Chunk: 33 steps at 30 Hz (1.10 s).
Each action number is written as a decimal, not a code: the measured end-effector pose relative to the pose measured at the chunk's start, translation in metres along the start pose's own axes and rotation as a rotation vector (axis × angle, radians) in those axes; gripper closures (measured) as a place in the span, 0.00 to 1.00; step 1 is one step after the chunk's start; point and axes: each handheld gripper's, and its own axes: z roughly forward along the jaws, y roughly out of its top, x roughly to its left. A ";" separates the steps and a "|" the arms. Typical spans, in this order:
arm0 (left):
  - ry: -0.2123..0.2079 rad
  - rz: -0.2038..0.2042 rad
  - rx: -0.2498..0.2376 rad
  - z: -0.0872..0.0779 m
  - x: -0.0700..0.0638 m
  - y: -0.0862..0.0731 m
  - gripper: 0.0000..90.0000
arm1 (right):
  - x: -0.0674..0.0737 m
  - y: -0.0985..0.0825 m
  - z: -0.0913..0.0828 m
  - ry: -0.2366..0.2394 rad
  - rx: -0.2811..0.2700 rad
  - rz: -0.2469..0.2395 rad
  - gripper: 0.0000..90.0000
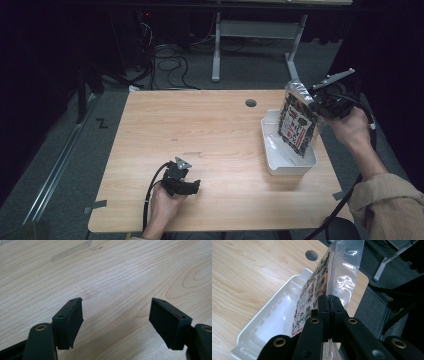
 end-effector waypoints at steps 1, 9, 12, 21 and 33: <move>-0.001 0.001 0.001 0.000 0.000 0.000 0.31 | 0.000 0.000 0.000 0.001 -0.001 -0.002 1.00; 0.000 0.000 0.000 0.000 0.000 0.000 0.31 | 0.000 -0.005 0.006 0.012 0.005 0.005 1.00; -0.001 0.002 0.003 0.001 0.000 0.000 0.31 | 0.000 -0.007 0.009 0.018 0.005 0.006 0.99; -0.001 0.002 0.004 0.001 -0.001 0.000 0.31 | -0.006 -0.016 0.013 0.028 0.020 0.038 0.98; 0.000 -0.002 0.002 0.001 0.000 0.000 0.31 | -0.018 -0.031 0.018 0.029 0.037 0.076 0.89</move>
